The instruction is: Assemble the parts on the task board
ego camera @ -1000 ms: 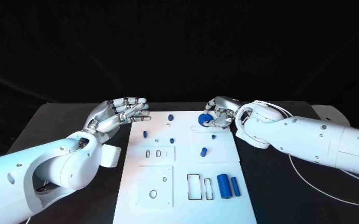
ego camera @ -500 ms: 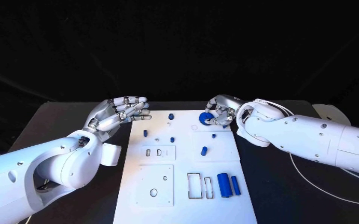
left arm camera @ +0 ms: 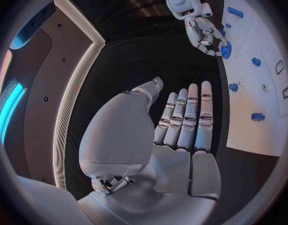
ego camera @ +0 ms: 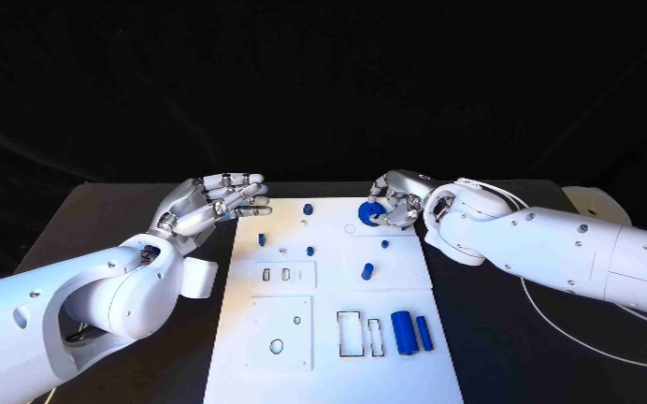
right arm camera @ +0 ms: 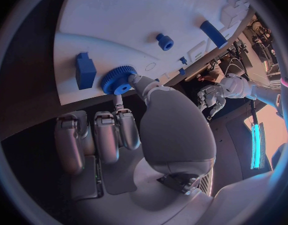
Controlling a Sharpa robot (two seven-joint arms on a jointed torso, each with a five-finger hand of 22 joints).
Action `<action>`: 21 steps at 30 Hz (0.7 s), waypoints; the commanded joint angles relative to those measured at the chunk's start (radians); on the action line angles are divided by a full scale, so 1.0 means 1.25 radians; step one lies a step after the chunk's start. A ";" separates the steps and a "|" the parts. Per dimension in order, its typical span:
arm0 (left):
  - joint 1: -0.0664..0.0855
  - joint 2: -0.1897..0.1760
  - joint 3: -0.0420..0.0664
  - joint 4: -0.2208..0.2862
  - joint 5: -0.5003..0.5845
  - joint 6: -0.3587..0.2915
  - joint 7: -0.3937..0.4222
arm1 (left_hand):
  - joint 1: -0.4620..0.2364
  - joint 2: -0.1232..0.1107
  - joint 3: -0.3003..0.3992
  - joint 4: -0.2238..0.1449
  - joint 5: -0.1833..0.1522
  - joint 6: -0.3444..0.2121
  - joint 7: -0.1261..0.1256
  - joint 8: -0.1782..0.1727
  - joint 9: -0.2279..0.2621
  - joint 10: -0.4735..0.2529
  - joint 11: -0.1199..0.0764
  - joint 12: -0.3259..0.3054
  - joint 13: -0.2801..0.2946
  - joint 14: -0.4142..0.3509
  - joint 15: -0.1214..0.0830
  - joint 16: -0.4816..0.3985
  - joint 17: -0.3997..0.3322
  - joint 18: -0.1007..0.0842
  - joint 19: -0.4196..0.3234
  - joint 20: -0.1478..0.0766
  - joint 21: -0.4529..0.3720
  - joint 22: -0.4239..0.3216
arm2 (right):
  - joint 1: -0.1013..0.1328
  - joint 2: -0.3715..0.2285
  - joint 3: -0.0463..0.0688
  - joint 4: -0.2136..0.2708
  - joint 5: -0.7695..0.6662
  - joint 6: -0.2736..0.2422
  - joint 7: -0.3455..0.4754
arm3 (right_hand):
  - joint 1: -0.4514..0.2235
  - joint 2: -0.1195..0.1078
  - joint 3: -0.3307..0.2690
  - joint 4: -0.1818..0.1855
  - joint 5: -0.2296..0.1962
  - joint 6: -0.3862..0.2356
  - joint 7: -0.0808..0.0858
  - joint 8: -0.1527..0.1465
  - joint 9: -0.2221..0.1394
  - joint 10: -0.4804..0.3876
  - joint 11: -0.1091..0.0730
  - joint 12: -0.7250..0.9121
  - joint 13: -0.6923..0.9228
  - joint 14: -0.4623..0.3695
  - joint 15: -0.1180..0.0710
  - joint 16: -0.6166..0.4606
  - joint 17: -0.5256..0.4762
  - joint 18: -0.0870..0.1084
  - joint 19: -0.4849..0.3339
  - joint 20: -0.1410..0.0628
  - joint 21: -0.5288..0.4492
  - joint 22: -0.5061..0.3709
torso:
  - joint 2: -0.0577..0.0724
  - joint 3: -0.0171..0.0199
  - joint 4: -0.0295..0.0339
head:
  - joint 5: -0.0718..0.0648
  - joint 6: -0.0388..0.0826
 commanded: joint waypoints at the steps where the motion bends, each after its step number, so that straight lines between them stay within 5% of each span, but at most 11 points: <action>1: 0.001 0.001 0.001 0.001 0.001 0.013 0.005 | -0.003 -0.001 0.003 0.000 0.002 0.002 0.017 -0.004 -0.001 0.004 0.003 -0.005 0.000 0.004 0.001 -0.003 0.001 0.004 0.004 0.000 -0.004 -0.001 | -0.006 -0.002 -0.003 0.010 -0.068 -0.034 -0.008 | 0.007 0.004 0.016 -0.002 0.009 0.028 -0.015 0.008 0.001 0.008 -0.004 0.006 0.126 0.071 -0.009 0.005 0.152 -0.011 0.082 -0.006 0.003 0.210 | 0.000 -0.0002 -0.0001 | 0.000 0.000; 11: 0.001 0.002 0.001 0.000 0.001 0.014 0.006 | -0.003 -0.001 0.006 -0.001 0.002 0.002 0.018 -0.005 -0.001 0.005 0.004 -0.007 0.000 0.005 0.001 -0.004 0.002 0.005 0.004 0.000 -0.004 -0.002 | -0.007 -0.010 -0.002 0.064 -0.151 -0.138 -0.016 | -0.015 0.003 0.036 -0.003 -0.003 0.046 -0.022 0.007 -0.002 0.020 -0.010 0.017 0.136 0.071 -0.015 0.005 0.154 -0.011 0.082 -0.012 0.003 0.210 | -0.001 -0.0004 -0.0002 | 0.000 0.003; 21: 0.001 0.005 0.001 -0.002 0.001 0.015 0.006 | -0.003 -0.001 0.006 -0.001 0.002 0.002 0.018 -0.005 -0.001 0.005 0.004 -0.007 0.000 0.005 0.001 -0.004 0.002 0.005 0.004 0.000 -0.004 -0.002 | -0.006 0.019 0.000 0.130 -0.208 -0.167 -0.037 | -0.018 0.002 0.037 -0.002 -0.006 0.046 -0.022 0.006 -0.003 0.023 -0.010 0.021 0.139 0.071 -0.016 0.005 0.152 -0.011 0.082 -0.012 0.003 0.210 | 0.001 0.0000 0.0003 | 0.004 0.008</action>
